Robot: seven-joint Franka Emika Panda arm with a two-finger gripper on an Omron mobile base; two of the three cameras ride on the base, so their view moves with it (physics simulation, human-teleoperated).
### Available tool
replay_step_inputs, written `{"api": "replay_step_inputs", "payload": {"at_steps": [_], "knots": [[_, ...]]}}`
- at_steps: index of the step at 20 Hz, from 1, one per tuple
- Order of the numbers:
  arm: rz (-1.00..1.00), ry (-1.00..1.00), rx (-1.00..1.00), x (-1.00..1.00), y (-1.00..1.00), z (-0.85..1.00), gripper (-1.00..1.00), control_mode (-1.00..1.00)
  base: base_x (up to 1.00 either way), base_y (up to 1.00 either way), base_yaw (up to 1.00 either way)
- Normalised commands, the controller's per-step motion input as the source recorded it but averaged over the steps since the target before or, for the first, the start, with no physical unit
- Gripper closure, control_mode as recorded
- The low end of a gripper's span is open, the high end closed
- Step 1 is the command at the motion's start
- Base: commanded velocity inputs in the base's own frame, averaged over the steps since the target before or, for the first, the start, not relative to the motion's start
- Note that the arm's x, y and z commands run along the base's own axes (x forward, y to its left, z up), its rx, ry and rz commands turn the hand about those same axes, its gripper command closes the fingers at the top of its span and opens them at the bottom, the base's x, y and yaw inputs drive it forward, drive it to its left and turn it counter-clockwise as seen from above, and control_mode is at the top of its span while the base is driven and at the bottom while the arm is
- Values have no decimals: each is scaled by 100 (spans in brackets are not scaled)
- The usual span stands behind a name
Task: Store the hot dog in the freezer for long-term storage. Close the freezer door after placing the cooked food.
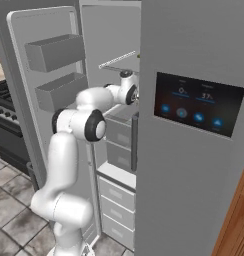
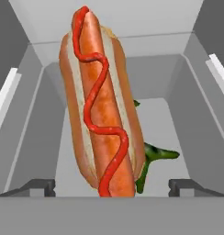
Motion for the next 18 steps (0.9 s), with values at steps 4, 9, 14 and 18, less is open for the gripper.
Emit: {"api": "replay_step_inputs", "payload": {"at_steps": [4, 9, 14, 18], "knots": [[0, -15, 0, -42, 0, 0, -100, -100, 0, 0, 0], [0, -5, -2, -24, 9, 1, -100, -100, 0, 0, 0], [0, 0, 0, -28, 20, 25, -100, -100, 0, 0, 0], [0, 0, 0, -49, 14, 25, -100, -100, 0, 0, 0]]}}
